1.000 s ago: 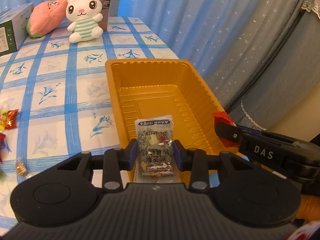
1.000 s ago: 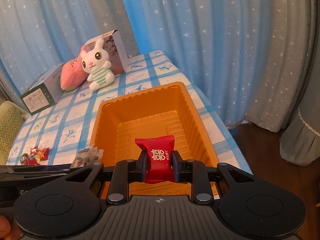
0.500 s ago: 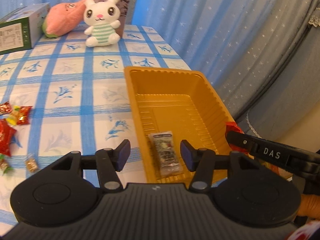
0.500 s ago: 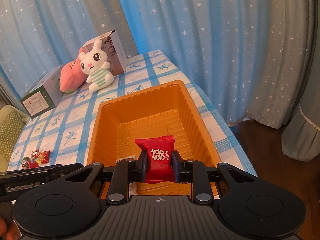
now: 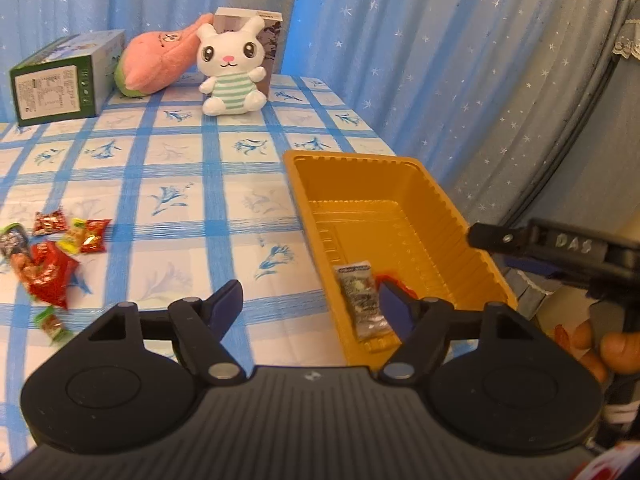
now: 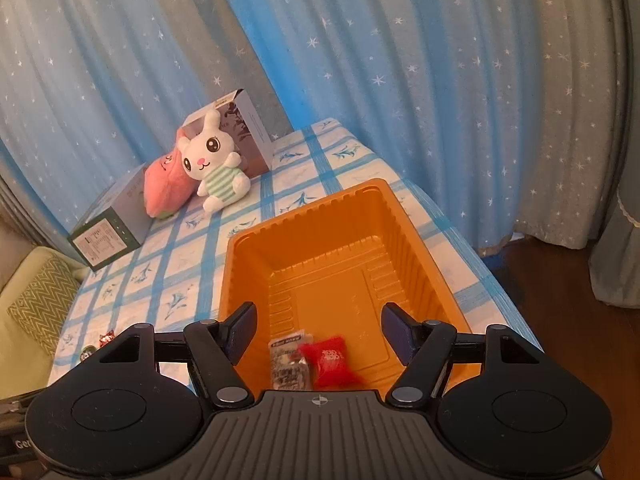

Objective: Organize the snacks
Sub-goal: 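Carry both snacks into the orange tray and open both tools, then withdraw both tools from the tray back toward the snack pile, then grasp the green-wrapped chocolate with the left tool while the right tool grasps a small clear candy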

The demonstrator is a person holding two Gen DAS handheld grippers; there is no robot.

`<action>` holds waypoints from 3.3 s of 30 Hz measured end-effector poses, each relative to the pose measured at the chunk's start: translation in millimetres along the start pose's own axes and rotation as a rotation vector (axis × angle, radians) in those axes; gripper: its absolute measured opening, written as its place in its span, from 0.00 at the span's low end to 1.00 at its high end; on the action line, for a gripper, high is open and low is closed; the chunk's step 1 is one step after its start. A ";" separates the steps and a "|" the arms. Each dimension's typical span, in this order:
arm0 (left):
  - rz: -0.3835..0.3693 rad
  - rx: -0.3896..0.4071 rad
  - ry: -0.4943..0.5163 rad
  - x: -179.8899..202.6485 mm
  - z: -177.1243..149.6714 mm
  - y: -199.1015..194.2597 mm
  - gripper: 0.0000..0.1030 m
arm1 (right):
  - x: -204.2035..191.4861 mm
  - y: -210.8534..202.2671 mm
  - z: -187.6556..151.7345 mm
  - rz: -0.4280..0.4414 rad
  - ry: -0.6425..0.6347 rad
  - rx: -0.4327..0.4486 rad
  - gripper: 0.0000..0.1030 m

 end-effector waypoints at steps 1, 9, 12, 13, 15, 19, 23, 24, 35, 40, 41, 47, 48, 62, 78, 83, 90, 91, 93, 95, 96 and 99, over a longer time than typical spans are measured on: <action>0.003 0.001 0.001 -2.1 -2.6 -4.0 0.72 | -1.1 -4.7 -1.5 -0.005 0.001 0.001 0.67; 0.040 0.002 0.005 -22.2 -24.0 -42.3 0.72 | -21.7 -39.1 -30.5 -0.017 -0.006 0.006 0.67; 0.055 0.006 -0.008 -31.6 -32.6 -58.9 0.72 | -33.8 -51.1 -44.3 -0.014 -0.025 0.003 0.67; 0.060 0.007 -0.015 -35.2 -35.4 -64.5 0.72 | -38.7 -54.2 -48.5 -0.011 -0.034 0.001 0.67; 0.068 0.012 -0.026 -42.6 -41.2 -75.8 0.72 | -48.8 -59.9 -57.7 -0.005 -0.051 -0.003 0.67; 0.095 0.025 -0.045 -59.0 -52.4 -98.9 0.73 | -69.5 -66.4 -75.3 0.018 -0.084 -0.020 0.67; 0.134 0.035 -0.059 -76.4 -60.6 -117.7 0.74 | -91.0 -66.8 -87.8 0.042 -0.124 -0.037 0.67; 0.148 0.038 -0.064 -81.9 -63.2 -123.2 0.75 | -96.1 -66.9 -90.2 0.049 -0.134 -0.039 0.67; 0.236 0.046 -0.132 -130.3 -76.7 -148.2 0.76 | -135.2 -58.6 -108.3 0.099 -0.217 -0.069 0.67; 0.249 0.045 -0.144 -138.2 -77.1 -147.8 0.76 | -143.1 -53.8 -113.2 0.103 -0.239 -0.079 0.67; 0.250 0.045 -0.147 -139.6 -76.9 -147.6 0.76 | -144.0 -52.7 -114.0 0.103 -0.241 -0.082 0.67; 0.258 0.036 -0.160 -147.1 -77.0 -144.2 0.76 | -148.9 -43.5 -117.4 0.104 -0.252 -0.099 0.67; 0.260 0.035 -0.162 -148.5 -77.2 -143.2 0.76 | -150.0 -41.9 -118.0 0.105 -0.256 -0.101 0.67; 0.292 0.005 -0.192 -174.3 -77.8 -120.3 0.76 | -167.9 -12.4 -127.5 0.115 -0.307 -0.125 0.67; 0.336 -0.017 -0.244 -212.8 -66.1 -73.6 0.76 | -205.7 59.6 -143.9 0.171 -0.421 -0.162 0.66; 0.347 -0.022 -0.274 -229.6 -60.9 -57.5 0.76 | -221.8 93.6 -148.0 0.191 -0.472 -0.192 0.56; 0.347 -0.033 -0.297 -243.8 -55.2 -41.6 0.75 | -238.9 133.5 -155.5 0.205 -0.559 -0.218 0.46; 0.345 -0.032 -0.304 -245.9 -54.9 -40.0 0.75 | -241.8 138.8 -156.8 0.208 -0.567 -0.222 0.44; 0.346 -0.032 -0.311 -249.6 -54.6 -36.9 0.74 | -246.8 148.1 -158.7 0.216 -0.581 -0.227 0.41; 0.348 -0.032 -0.316 -252.5 -54.7 -34.0 0.75 | -251.7 156.6 -161.1 0.224 -0.602 -0.234 0.37; 0.346 -0.033 -0.320 -253.4 -54.8 -33.1 0.74 | -253.9 160.4 -162.7 0.226 -0.612 -0.235 0.35; 0.342 -0.032 -0.323 -255.1 -55.5 -31.1 0.74 | -258.0 168.8 -166.5 0.225 -0.634 -0.242 0.29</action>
Point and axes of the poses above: each gripper's, at about its wrist camera, not at the fingertips, and y roughly the way its jaws point, x to its right, z to its top, the point moved 5 cm from there along y, roughly the way its jaws point, and after that the axes turned 1 degree about -z, right-handed, at the moved point
